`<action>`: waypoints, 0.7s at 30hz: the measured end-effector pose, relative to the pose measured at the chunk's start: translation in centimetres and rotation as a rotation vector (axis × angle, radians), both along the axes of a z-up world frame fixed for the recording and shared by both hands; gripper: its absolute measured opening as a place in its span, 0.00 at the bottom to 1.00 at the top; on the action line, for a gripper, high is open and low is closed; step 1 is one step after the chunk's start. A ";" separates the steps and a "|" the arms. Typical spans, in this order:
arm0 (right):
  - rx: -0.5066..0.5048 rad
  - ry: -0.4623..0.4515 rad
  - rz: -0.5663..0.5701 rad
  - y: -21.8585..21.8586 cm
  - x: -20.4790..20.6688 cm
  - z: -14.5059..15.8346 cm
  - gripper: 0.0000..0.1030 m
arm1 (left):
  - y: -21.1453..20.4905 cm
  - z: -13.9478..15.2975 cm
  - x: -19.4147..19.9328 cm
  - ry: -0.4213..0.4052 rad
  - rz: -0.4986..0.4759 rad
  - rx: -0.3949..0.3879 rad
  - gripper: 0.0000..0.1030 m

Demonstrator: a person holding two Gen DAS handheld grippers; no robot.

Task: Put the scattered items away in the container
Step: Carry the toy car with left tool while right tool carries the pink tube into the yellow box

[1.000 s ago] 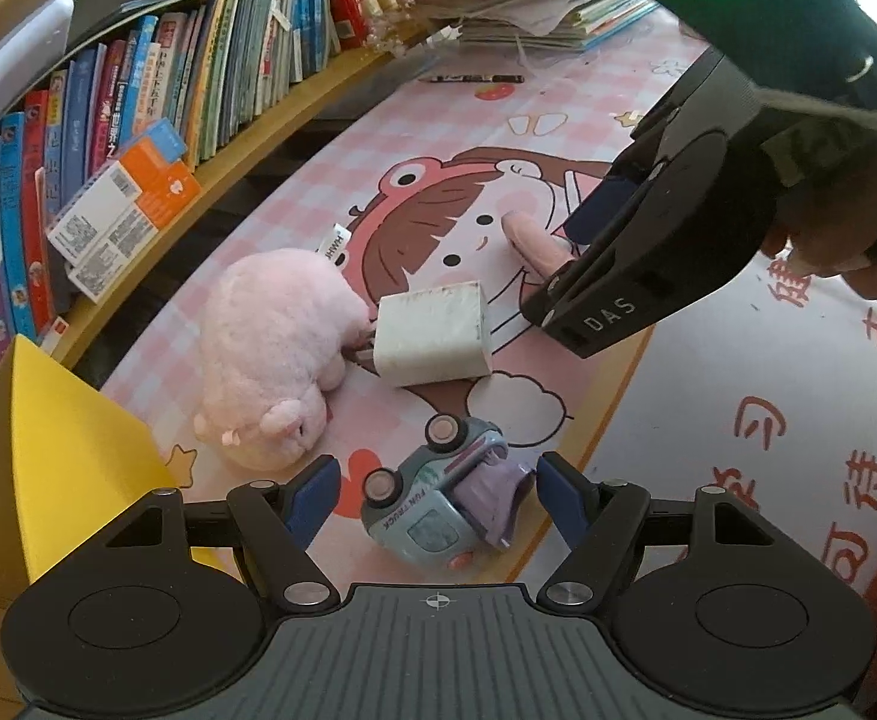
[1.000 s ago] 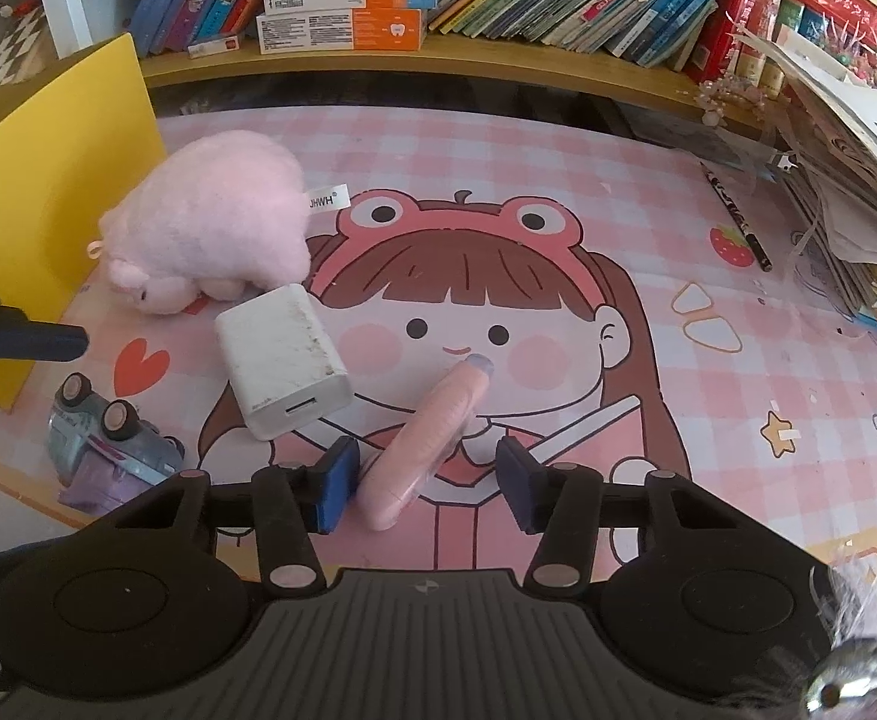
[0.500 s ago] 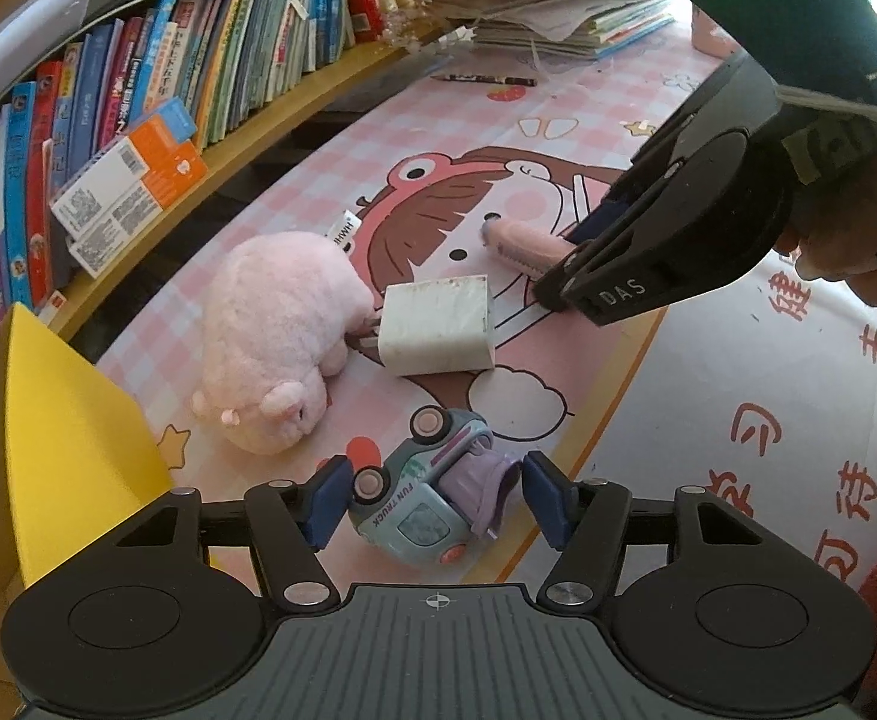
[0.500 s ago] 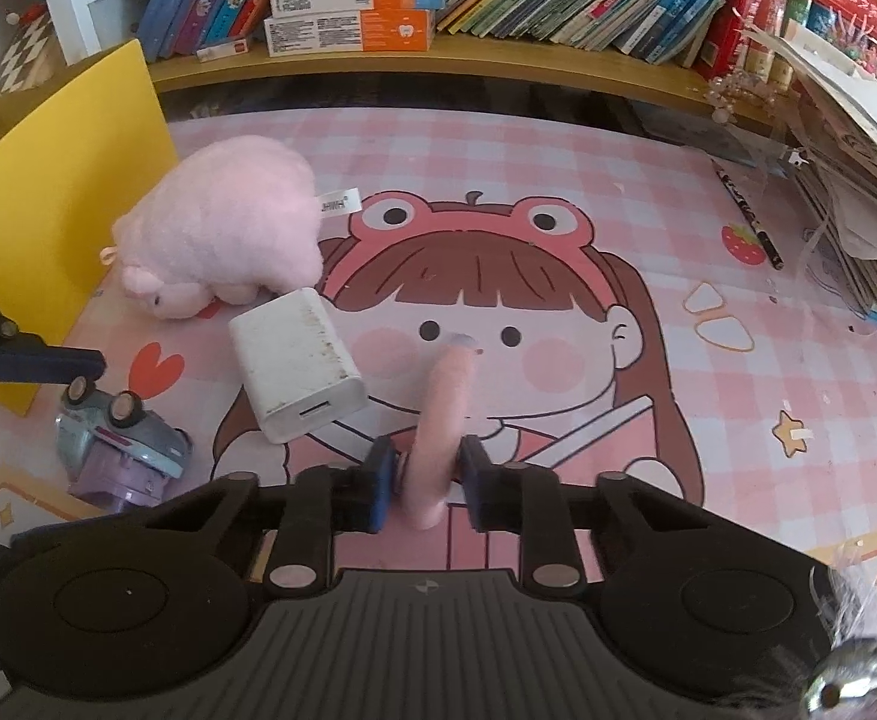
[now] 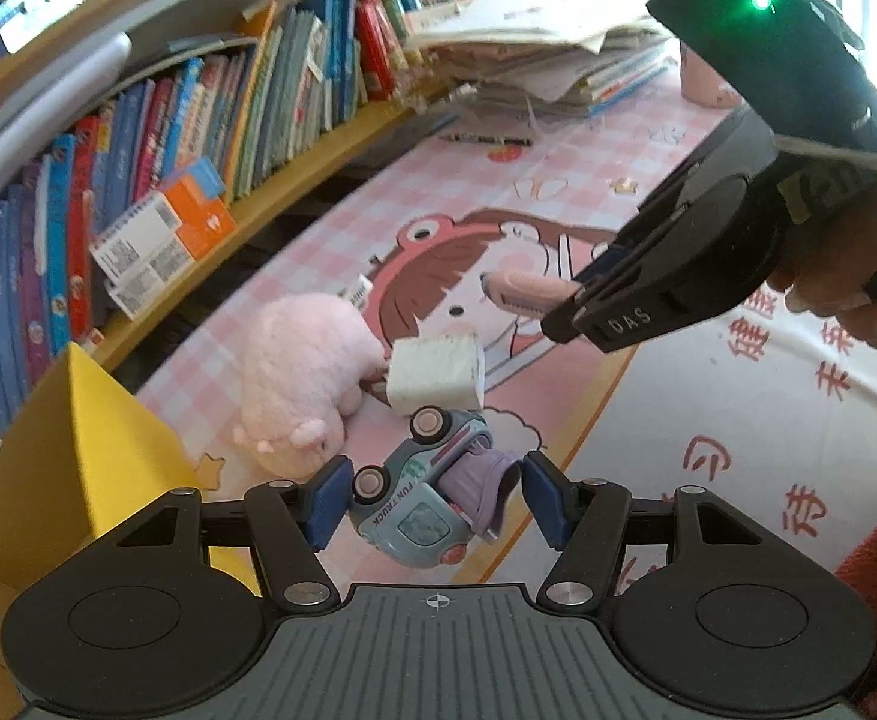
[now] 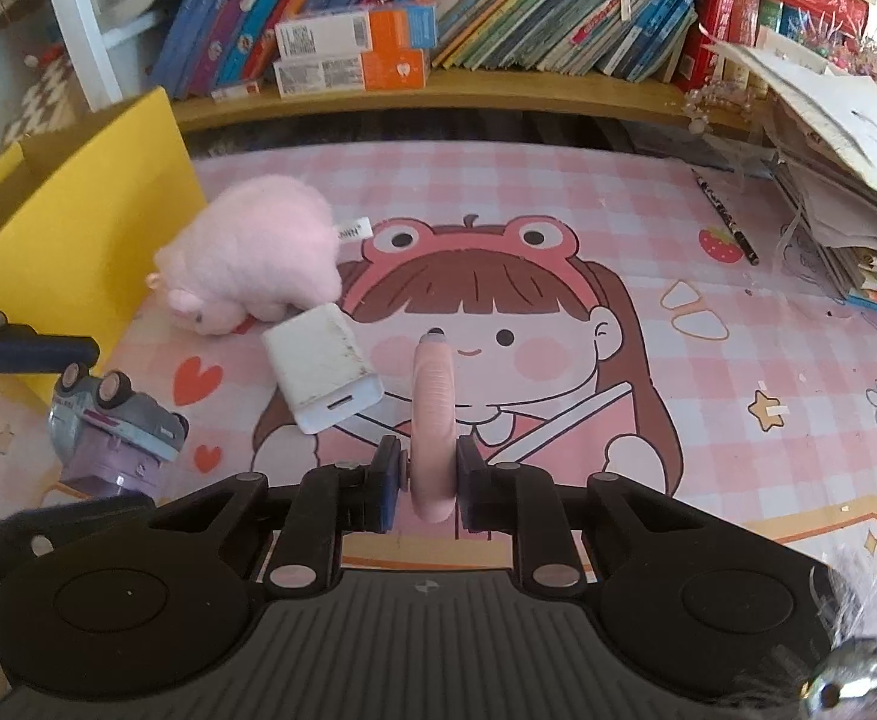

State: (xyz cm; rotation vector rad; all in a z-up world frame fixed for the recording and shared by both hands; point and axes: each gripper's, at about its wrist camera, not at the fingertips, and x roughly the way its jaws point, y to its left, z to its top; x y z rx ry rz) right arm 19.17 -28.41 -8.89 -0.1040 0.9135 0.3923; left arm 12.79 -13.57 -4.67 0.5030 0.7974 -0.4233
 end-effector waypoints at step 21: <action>0.047 -0.100 0.106 2.3 -3.5 4.6 0.17 | 3.3 5.8 -4.1 -0.179 0.135 -0.073 0.60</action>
